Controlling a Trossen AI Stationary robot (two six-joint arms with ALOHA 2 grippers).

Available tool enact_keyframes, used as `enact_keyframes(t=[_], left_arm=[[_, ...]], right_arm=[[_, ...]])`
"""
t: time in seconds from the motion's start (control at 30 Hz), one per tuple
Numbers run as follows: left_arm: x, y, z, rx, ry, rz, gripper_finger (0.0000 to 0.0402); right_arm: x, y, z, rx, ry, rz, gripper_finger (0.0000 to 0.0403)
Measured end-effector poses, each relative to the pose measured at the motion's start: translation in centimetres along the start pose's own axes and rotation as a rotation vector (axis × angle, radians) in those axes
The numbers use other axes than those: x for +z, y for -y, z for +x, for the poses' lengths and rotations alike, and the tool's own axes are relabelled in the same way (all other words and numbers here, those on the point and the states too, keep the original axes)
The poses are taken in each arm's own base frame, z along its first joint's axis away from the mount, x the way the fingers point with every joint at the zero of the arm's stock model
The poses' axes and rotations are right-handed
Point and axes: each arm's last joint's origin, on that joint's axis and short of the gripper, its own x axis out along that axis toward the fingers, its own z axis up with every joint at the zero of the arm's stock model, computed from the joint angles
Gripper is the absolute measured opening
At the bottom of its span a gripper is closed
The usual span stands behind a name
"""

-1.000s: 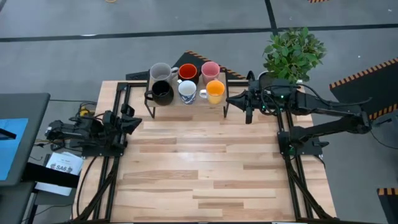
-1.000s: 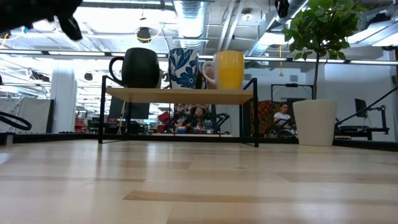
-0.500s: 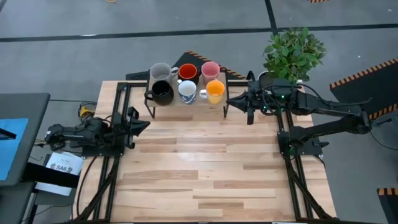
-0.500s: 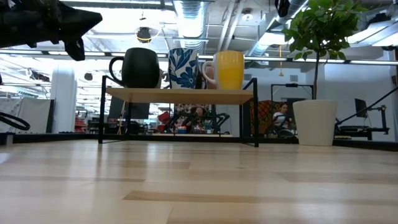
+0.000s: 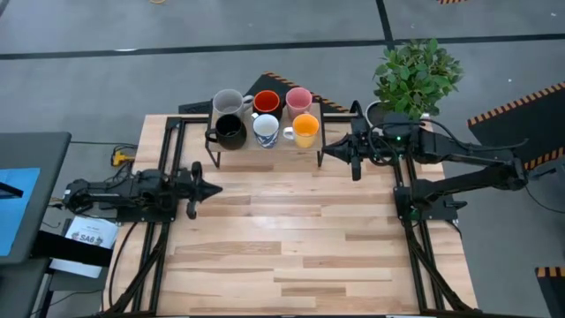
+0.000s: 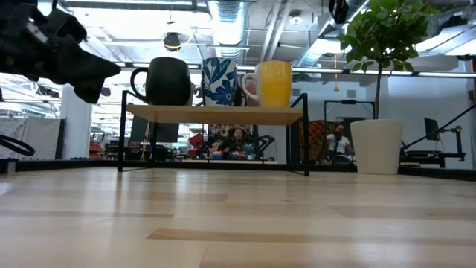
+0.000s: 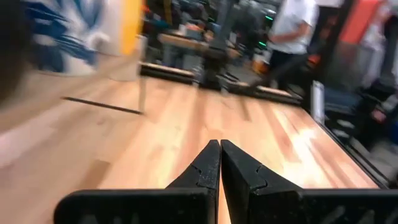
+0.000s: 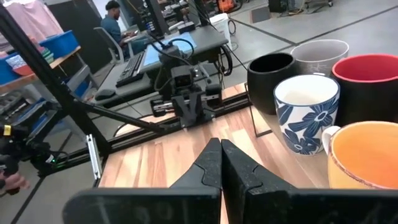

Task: Place coffee mugs
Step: Return to Home Position

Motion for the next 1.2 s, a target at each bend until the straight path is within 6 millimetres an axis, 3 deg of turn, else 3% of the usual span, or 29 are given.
enact_keyframes(t=[0.67,0.97,1.2], left_arm=[[-0.1,0.2,-0.1,-0.052,-0.039,0.062,0.0000],[0.0,0.2,-0.1,-0.051,-0.038,0.065,0.0000],[0.0,0.2,-0.1,-0.050,-0.038,0.062,0.0000]], right_arm=[[0.0,0.0,0.0,-0.001,0.000,-0.043,0.0020],[1.9,0.2,-0.3,0.003,0.189,-0.170,0.0020],[0.9,0.3,-2.7,-0.016,0.053,-0.247,0.0020]])
